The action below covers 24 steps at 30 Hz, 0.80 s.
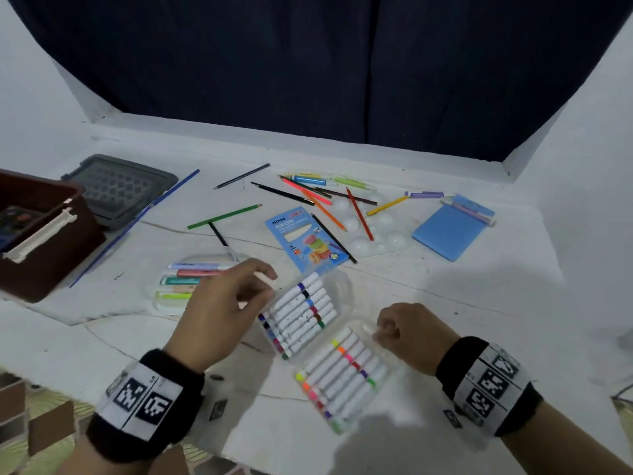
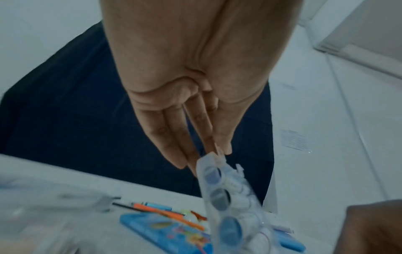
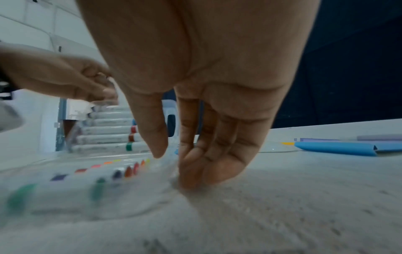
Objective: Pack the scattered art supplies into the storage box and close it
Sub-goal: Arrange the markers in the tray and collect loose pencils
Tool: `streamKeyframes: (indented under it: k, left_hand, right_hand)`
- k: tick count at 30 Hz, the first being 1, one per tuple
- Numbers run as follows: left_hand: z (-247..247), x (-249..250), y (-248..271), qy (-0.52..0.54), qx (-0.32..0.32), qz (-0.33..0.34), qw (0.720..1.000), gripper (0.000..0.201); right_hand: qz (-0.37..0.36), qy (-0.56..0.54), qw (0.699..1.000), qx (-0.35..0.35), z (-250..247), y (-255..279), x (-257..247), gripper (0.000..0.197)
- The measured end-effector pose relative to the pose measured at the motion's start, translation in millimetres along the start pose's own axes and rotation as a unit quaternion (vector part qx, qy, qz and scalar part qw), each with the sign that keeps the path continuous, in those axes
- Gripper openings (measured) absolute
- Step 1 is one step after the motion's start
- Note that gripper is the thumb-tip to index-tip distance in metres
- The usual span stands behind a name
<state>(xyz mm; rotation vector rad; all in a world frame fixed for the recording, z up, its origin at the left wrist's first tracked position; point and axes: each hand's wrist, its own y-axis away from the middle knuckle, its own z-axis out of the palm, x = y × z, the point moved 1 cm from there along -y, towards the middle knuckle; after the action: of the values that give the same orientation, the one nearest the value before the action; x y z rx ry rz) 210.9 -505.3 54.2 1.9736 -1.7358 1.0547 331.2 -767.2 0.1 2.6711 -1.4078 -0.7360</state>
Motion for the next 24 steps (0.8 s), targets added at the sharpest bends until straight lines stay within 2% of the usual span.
streamKeyframes:
  k: [2, 5, 7, 9, 11, 13, 14, 17, 19, 21, 24]
  left_hand:
    - [-8.0, 10.9, -13.5, -0.024, -0.015, 0.062, 0.998, 0.019]
    - [-19.8, 18.0, -24.2, -0.042, -0.089, 0.138, 0.986, 0.013]
    - [-25.7, 17.4, -23.7, -0.032, -0.150, 0.154, 0.976, 0.015]
    - [-25.5, 14.2, -18.6, -0.002, -0.217, 0.145, 0.965, 0.022]
    - [-18.6, 9.8, -11.4, 0.021, -0.278, 0.137, 0.951, 0.034]
    - [-7.3, -0.4, -5.4, -0.005, -0.321, 0.130, 0.938, 0.052]
    - [-0.9, -6.0, -2.6, -0.030, -0.343, 0.124, 0.931, 0.063]
    - [19.5, -24.7, 7.1, -0.125, -0.411, 0.107, 0.897, 0.088]
    - [28.8, -31.0, 14.4, -0.189, -0.434, 0.105, 0.875, 0.094]
    - [35.1, -31.5, 19.9, -0.245, -0.435, 0.124, 0.858, 0.100]
    - [40.9, -27.9, 21.1, -0.296, -0.419, 0.159, 0.844, 0.106]
  right_hand:
    - [-0.035, -0.020, 0.999, -0.008, 6.9, 4.0, -3.2, 0.012]
    - [-0.046, -0.056, 0.997, 0.003, 5.5, 8.7, -3.5, 0.009]
    - [-0.024, -0.101, 0.991, 0.081, -5.9, 10.7, -2.0, 0.016]
    - [-0.012, -0.158, 0.971, 0.177, -20.0, 14.4, -4.3, 0.017]
    - [-0.038, -0.209, 0.953, 0.217, -28.4, 18.3, -13.2, 0.015]
    - [-0.081, -0.204, 0.957, 0.187, -26.4, 20.8, -24.0, 0.005]
    - [-0.102, -0.175, 0.967, 0.156, -21.2, 20.8, -27.7, 0.009]
    - [-0.135, -0.062, 0.989, 0.002, 1.1, 22.3, -29.8, 0.061]
    - [-0.147, -0.008, 0.985, -0.089, 13.6, 23.7, -29.4, 0.087]
    - [-0.161, 0.038, 0.979, -0.116, 21.4, 25.0, -31.4, 0.096]
    - [-0.183, 0.108, 0.974, -0.083, 24.7, 21.4, -39.1, 0.096]
